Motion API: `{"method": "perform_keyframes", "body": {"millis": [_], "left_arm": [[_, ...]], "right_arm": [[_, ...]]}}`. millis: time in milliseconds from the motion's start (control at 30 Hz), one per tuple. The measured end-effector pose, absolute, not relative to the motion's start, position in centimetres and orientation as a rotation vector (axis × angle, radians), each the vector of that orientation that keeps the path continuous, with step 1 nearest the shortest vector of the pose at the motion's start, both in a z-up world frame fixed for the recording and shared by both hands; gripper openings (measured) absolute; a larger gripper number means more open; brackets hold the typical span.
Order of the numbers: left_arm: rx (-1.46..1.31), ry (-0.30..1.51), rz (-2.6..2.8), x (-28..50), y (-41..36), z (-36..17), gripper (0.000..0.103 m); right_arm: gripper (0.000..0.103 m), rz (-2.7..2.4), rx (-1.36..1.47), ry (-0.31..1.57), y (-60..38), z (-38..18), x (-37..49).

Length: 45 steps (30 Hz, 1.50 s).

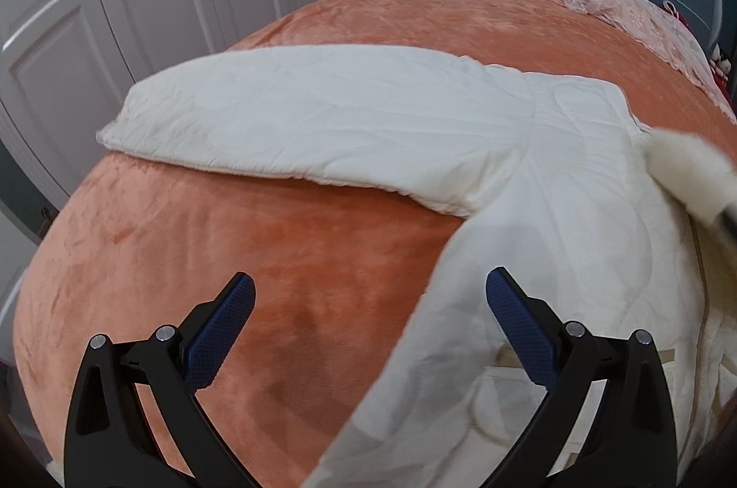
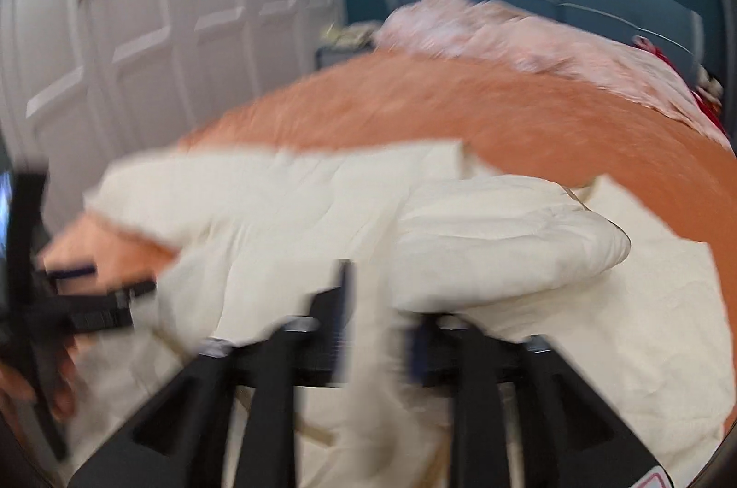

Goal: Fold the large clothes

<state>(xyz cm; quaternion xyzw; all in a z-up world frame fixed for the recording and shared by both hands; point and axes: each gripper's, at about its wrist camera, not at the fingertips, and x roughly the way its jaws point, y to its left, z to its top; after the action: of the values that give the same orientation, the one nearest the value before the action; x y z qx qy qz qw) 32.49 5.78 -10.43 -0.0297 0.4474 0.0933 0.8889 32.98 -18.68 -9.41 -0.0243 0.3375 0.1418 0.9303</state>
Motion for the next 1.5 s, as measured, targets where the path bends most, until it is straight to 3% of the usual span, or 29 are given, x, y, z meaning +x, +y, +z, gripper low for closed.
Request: {"method": "perform_keyframes", "body": {"millis": [33, 67, 400, 533, 667, 900, 1100, 1267, 1367, 1467, 1500], "left_arm": [[-0.071, 0.933, 0.193, 32.5, 6.1, -10.6, 0.098], [-0.079, 0.934, 0.192, 32.4, 6.5, -10.6, 0.098], [-0.151, 0.933, 0.184, 31.1, 8.8, -10.6, 0.098], [-0.168, 0.914, 0.195, 30.2, 10.1, -9.6, 0.098], [-0.175, 0.899, 0.216, 29.9, 11.9, -8.5, 0.098], [-0.256, 0.886, 0.143, 31.0, 12.0, -7.1, 0.098], [-0.405, 0.961, -0.072, 33.2, 7.2, -7.0, 0.098], [-0.456, 1.083, -0.174, 36.1, 2.4, -10.1, 0.098], [-0.475, 1.117, -0.176, 37.3, 0.8, -11.5, 0.090], [-0.431, 1.109, -0.160, 37.9, -0.4, -11.6, 0.068], [-0.412, 1.102, -0.151, 38.1, -0.8, -11.6, 0.056]], "right_arm": [[0.057, 0.297, -0.087, 0.693, -17.7, -9.8, 31.8], [0.060, 0.304, -0.117, 0.690, -17.0, -9.7, 31.2], [0.061, 0.204, 0.040, 0.667, -19.8, -7.4, 31.4], [0.061, 0.311, -0.207, 0.692, -12.4, -7.6, 32.6], [0.054, 0.299, -0.360, 0.762, -10.2, -10.2, 31.9], [0.056, 0.184, -0.084, 0.739, -18.0, -7.5, 27.1], [0.058, 0.020, 0.163, 0.724, -27.2, -6.7, 23.8], [0.058, -0.131, 0.375, 0.717, -35.7, -8.2, 22.2], [0.059, -0.188, 0.534, 0.707, -39.9, -9.3, 21.6], [0.060, -0.222, 0.662, 0.697, -42.8, -10.7, 21.3], [0.060, -0.224, 0.706, 0.692, -43.7, -11.3, 21.4]]}}
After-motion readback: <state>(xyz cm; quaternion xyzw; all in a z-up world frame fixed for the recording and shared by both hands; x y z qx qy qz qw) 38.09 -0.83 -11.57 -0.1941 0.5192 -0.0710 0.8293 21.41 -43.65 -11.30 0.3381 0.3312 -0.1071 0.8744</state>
